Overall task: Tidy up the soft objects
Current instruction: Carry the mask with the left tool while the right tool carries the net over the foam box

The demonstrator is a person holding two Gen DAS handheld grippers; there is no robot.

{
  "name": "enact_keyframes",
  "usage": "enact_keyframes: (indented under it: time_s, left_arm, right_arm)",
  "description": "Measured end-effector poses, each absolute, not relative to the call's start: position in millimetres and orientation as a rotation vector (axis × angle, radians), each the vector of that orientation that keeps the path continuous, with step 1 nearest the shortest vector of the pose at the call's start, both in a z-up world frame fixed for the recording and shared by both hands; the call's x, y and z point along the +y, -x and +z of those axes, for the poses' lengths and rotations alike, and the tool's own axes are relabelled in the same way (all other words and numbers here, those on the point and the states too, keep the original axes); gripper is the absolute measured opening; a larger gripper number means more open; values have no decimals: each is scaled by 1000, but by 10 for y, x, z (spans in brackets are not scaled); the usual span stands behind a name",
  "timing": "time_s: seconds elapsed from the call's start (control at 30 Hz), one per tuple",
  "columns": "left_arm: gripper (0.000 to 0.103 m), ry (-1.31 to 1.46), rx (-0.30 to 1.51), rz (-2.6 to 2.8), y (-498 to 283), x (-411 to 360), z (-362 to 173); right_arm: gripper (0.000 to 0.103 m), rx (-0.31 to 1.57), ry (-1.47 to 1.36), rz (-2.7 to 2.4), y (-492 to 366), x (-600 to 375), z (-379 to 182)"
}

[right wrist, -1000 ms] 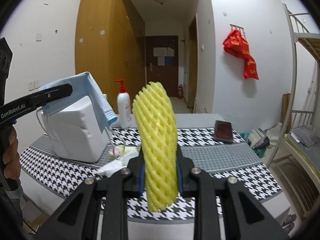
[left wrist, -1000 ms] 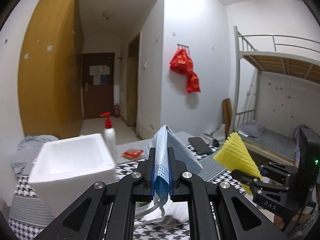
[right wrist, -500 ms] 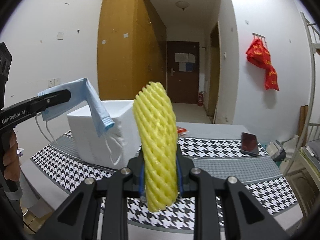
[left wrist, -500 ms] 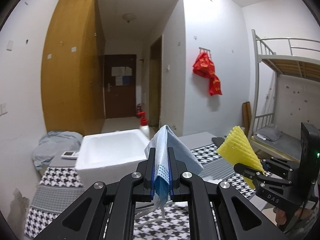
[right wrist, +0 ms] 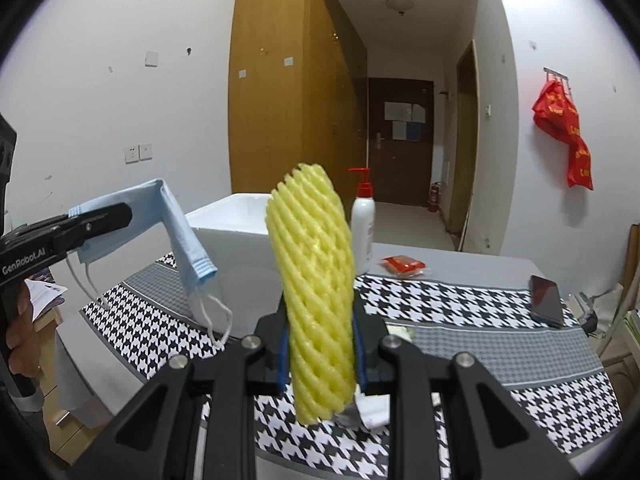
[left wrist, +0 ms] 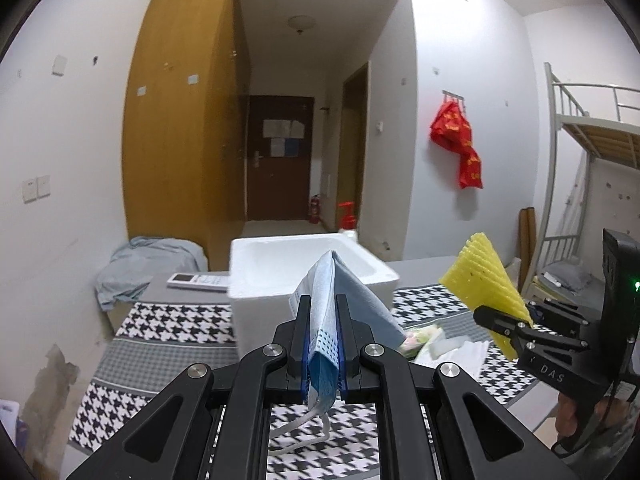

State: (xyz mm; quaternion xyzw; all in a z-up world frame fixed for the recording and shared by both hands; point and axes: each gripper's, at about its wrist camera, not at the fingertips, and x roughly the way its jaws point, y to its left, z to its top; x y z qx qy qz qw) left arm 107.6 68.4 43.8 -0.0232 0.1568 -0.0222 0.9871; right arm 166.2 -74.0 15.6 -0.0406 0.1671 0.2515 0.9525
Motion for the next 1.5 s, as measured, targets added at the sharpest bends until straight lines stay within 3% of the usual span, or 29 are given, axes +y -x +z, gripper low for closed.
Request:
enact_keyframes:
  time_s: [1.5]
  left_arm:
    - [10, 158, 359, 214, -1164, 1689, 383]
  right_arm:
    - [28, 399, 170, 660, -2507, 384, 677]
